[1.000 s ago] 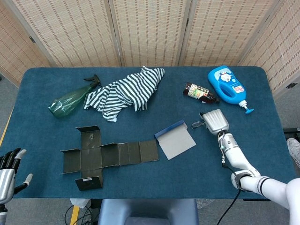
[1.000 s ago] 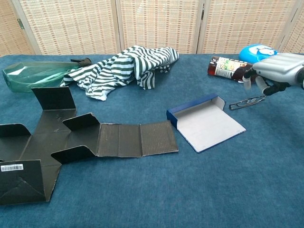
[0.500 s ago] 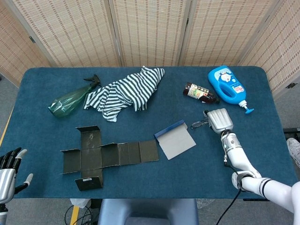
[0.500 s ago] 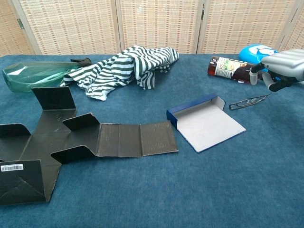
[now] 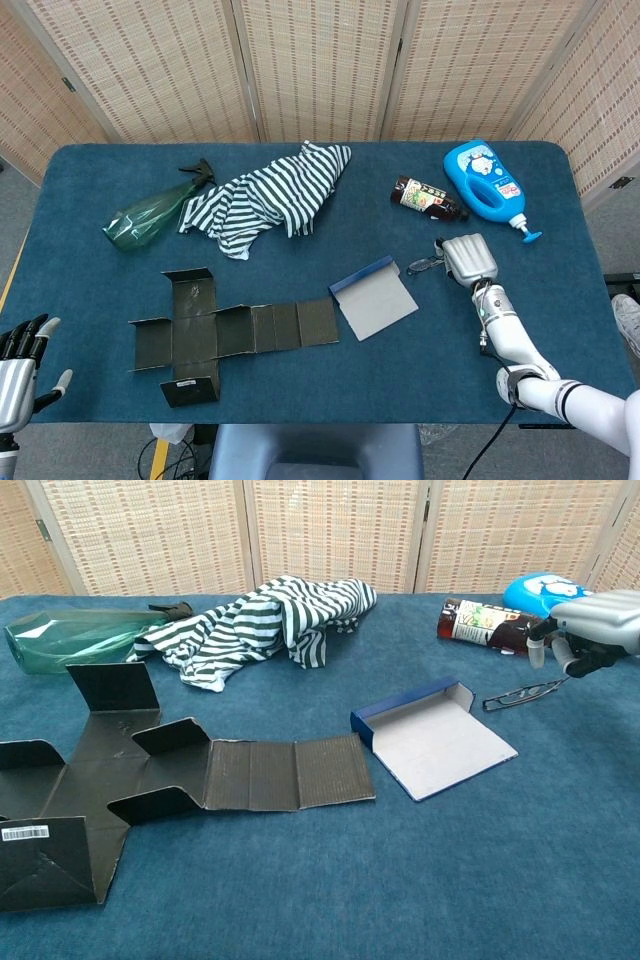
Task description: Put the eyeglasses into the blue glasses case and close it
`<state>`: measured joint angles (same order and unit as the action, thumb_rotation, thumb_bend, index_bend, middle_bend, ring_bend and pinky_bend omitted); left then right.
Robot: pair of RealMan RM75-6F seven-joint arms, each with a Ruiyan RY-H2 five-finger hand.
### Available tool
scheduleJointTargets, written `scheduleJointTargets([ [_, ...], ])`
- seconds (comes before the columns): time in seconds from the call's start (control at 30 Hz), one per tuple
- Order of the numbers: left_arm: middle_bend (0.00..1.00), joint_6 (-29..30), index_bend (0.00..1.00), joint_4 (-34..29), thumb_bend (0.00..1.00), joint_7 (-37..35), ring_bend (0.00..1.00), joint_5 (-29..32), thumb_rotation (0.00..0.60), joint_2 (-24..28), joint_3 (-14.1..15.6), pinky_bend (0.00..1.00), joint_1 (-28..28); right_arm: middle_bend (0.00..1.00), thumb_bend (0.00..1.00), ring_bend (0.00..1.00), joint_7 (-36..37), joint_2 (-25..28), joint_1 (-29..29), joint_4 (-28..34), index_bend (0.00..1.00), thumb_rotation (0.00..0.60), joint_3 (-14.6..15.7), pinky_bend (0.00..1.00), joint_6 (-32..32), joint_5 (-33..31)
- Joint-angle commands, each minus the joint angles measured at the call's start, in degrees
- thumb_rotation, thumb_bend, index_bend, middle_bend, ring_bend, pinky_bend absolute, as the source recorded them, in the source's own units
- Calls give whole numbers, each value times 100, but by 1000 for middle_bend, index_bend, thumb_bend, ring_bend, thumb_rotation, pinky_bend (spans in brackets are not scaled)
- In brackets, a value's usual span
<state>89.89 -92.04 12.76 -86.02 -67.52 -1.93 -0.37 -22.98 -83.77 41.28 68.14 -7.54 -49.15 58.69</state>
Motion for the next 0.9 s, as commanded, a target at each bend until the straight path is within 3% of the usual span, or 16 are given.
scheduleJointTargets([
  [0.03,140,-2,167,0,319,1,148,2,600,1,0,188,-1,864,0,904,47,29,-21,32,386,600,9,930,-17,80],
  [0.13,140,6,167,-2,320,2,149,-2,600,3,0,188,1,667,0,703,73,47,-32,40,357,600,3,761,-34,124],
  [0.3,140,19,167,-4,319,-3,148,-1,600,8,0,188,8,529,0,544,34,79,-38,73,299,600,-11,612,-66,151],
  [0.47,140,22,167,-3,319,-10,148,-14,600,6,4,188,7,474,49,493,2,67,-48,-8,299,600,50,574,-201,400],
  [0.63,140,12,167,0,319,-6,148,-25,600,-1,1,188,-7,468,239,476,56,14,-32,-238,314,600,204,553,-143,738],
  [0.8,140,10,167,0,319,5,148,-22,600,-2,6,188,-5,481,263,476,8,-168,52,-625,349,600,231,549,63,781],
  [0.9,140,15,167,-5,319,12,148,-14,600,7,7,188,2,533,263,529,14,-286,116,-866,358,600,209,551,139,815],
])
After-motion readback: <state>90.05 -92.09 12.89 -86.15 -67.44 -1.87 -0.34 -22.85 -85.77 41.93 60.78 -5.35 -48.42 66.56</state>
